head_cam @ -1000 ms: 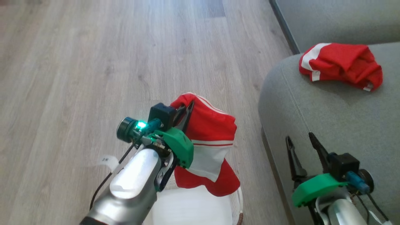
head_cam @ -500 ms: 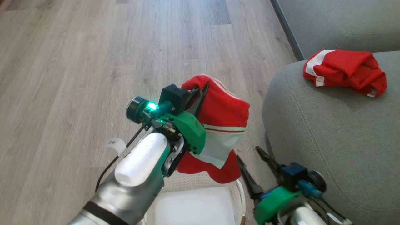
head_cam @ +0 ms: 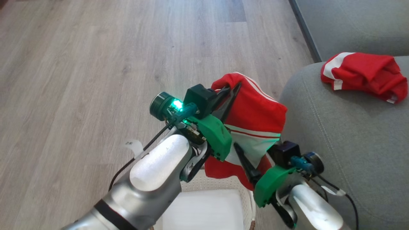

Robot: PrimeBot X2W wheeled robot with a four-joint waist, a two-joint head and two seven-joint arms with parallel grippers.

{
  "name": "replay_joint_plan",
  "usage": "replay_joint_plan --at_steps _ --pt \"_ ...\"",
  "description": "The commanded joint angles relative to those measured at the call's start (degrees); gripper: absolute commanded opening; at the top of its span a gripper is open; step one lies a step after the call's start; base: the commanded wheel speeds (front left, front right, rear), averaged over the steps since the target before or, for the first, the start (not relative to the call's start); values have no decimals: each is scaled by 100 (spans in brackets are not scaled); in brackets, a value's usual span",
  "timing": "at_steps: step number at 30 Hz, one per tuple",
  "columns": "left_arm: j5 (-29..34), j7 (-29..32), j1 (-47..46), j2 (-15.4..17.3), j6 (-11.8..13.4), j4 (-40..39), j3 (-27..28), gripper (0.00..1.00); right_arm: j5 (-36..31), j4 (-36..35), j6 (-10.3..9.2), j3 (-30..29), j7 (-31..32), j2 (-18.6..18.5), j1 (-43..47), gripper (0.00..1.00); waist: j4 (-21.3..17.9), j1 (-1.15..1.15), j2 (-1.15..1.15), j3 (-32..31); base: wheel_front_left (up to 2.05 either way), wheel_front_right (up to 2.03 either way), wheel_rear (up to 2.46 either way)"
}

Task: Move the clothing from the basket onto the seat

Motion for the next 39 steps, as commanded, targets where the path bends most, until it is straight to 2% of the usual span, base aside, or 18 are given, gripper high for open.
replay_joint_plan --at_steps 1,2,4,5,6,12,13,14,15,16,17,28,39 --pt "-40 -59 -471 53 82 -221 154 0 129 -28 -2 191 -38 39 -363 100 31 0 0 10 0 0 0" --pt "-66 -68 -477 53 97 -238 126 0 231 75 -2 275 -38 39 -421 100 45 0 0 14 0 0 0" --pt "-118 -89 -481 53 125 -243 93 0 383 230 -2 456 -38 39 -532 41 63 0 0 25 0 0 0" --pt "-140 -97 -478 53 142 -226 86 0 441 268 -2 522 -38 39 -580 24 68 0 0 30 0 0 0" --pt "-164 -94 -468 53 162 -203 80 0 497 293 -2 571 -38 39 -623 0 72 0 0 37 0 0 0" --pt "-260 -125 -384 98 286 107 164 0 627 109 -2 607 -38 39 -730 0 10 0 0 78 0 0 0" --pt "-279 -155 -367 114 299 167 190 12 611 41 -2 575 -38 39 -724 0 -13 0 0 86 0 0 0" --pt "-301 -186 -346 130 312 230 218 33 591 -28 -2 536 -38 39 -715 0 -39 0 0 93 0 0 0" --pt "-329 -213 -323 141 317 292 244 46 552 -96 -2 494 -38 39 -705 0 -64 0 0 100 0 0 0" --pt "-352 -254 -303 153 325 347 273 75 512 -169 -2 454 -38 39 -690 0 -93 0 0 107 0 0 0" --pt "-368 -299 -286 167 331 401 296 100 474 -245 -2 413 -38 39 -671 0 -122 0 0 115 0 0 0" --pt "-485 -675 -4 210 320 756 424 100 4 -897 -2 -210 -38 -42 -460 0 -531 0 0 177 0 0 0" --pt "-501 -804 335 196 290 827 444 100 -396 -1326 -2 -959 -38 -335 -251 0 -1309 0 0 274 0 0 0"
